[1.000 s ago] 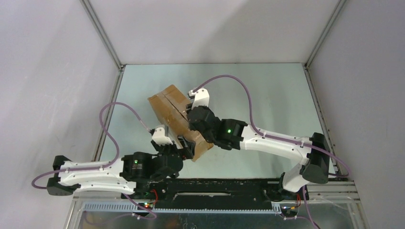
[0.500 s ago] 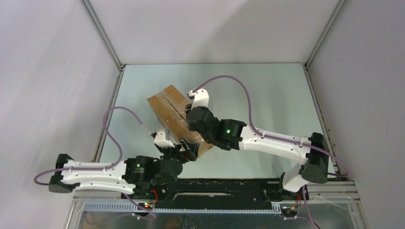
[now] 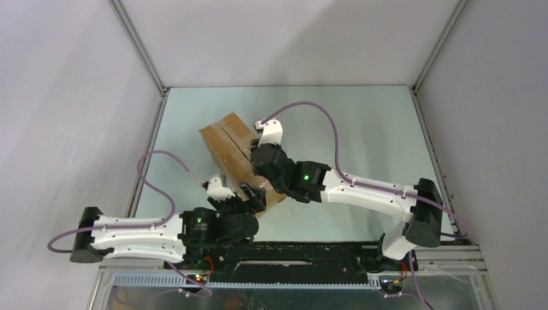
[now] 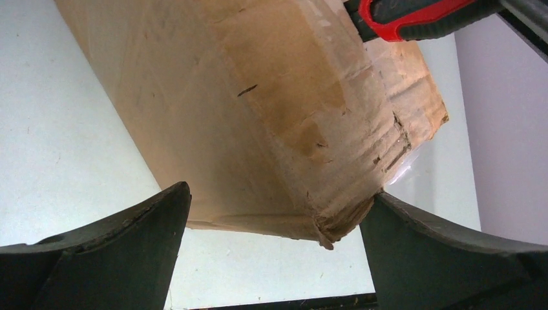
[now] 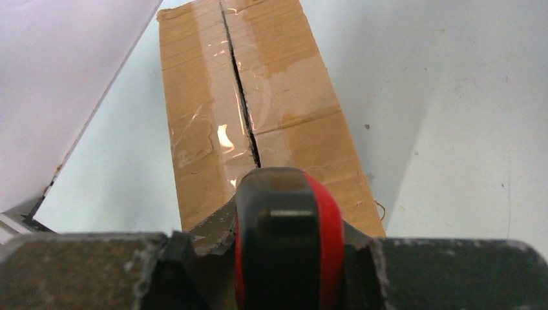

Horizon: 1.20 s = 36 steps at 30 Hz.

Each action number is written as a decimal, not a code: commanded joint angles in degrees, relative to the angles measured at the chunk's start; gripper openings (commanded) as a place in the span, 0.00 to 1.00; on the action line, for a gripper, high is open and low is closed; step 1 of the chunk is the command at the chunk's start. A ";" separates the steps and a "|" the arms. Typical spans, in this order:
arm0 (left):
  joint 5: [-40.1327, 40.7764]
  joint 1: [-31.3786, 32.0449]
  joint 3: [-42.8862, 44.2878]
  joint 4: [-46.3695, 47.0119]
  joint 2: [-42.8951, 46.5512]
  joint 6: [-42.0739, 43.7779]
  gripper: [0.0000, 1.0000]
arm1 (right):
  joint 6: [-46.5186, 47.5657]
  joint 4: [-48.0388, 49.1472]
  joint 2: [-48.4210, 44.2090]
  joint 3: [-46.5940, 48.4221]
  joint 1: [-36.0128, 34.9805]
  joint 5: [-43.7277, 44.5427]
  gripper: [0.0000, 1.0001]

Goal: Unpack the express box
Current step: Cut the express box at the center of the board.

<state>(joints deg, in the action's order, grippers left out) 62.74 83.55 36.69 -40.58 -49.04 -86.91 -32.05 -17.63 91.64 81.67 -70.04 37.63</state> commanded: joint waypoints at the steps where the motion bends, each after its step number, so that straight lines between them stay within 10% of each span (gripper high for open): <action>1: 6.34 -3.31 -1.41 -3.69 2.61 -5.45 1.00 | -1.81 -5.78 0.05 1.41 -1.31 -2.40 0.00; 15: -4.82 -16.64 -7.93 9.56 13.10 15.13 1.00 | -3.94 -10.47 -1.25 0.19 -1.49 -1.25 0.00; 36: -17.98 -13.21 -5.55 15.57 17.25 31.88 0.98 | -5.71 -13.45 3.87 4.70 1.52 -1.87 0.00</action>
<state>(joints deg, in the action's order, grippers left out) 44.29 68.95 29.98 -28.29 -27.70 -58.78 -36.71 -24.84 93.65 85.41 -67.94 38.37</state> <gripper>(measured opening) 0.988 0.272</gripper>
